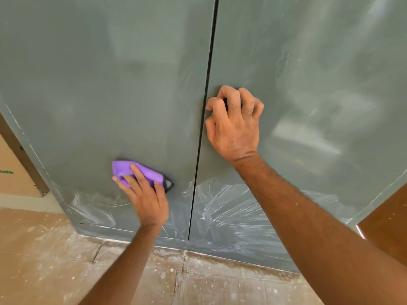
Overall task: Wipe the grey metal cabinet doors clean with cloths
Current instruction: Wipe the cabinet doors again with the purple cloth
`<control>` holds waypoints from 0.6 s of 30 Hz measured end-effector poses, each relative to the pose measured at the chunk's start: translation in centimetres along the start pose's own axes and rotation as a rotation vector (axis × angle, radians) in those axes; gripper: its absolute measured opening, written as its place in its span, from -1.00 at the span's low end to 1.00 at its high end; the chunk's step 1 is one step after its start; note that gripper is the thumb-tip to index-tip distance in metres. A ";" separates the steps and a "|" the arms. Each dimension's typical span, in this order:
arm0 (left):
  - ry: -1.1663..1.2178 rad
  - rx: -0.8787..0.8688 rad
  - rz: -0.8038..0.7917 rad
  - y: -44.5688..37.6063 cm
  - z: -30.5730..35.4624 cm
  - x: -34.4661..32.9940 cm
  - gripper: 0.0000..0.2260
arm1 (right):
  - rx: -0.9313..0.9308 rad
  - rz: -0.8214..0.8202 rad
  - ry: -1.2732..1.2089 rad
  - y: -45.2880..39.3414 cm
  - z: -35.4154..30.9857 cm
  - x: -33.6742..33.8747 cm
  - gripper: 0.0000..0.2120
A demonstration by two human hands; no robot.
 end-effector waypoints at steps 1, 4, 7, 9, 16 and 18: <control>-0.040 -0.022 -0.053 1.7 -0.4 -0.3 -0.35 | 0.001 0.001 -0.005 0.0 0.0 0.0 -0.86; 0.111 0.102 -0.176 2.7 -2.5 0.9 -0.32 | 0.002 -0.007 -0.013 0.0 -0.1 0.3 -0.86; 0.218 0.162 -0.090 1.6 -1.7 3.8 -0.31 | -0.030 -0.027 -0.039 -0.1 -0.3 0.6 -0.85; 0.220 0.207 -0.070 0.4 -1.4 5.3 -0.37 | -0.072 -0.061 -0.084 0.2 -0.6 1.1 -0.81; 0.252 0.097 -0.359 0.1 -0.1 9.0 -0.48 | -0.186 -0.362 -0.393 3.5 -4.4 4.5 -0.64; 0.373 0.041 -0.551 1.1 1.8 10.8 -0.44 | -0.300 -0.600 -0.589 5.2 -5.6 5.8 -0.59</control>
Point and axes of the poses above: each hand's wrist, its own y-axis away from the middle knuckle, its own x-axis out of the back of the hand, z = x × y, the point moved 2 cm from there along -y, towards the middle knuckle, and after that the axes turned 13 degrees about -y, right-handed, at the moved point
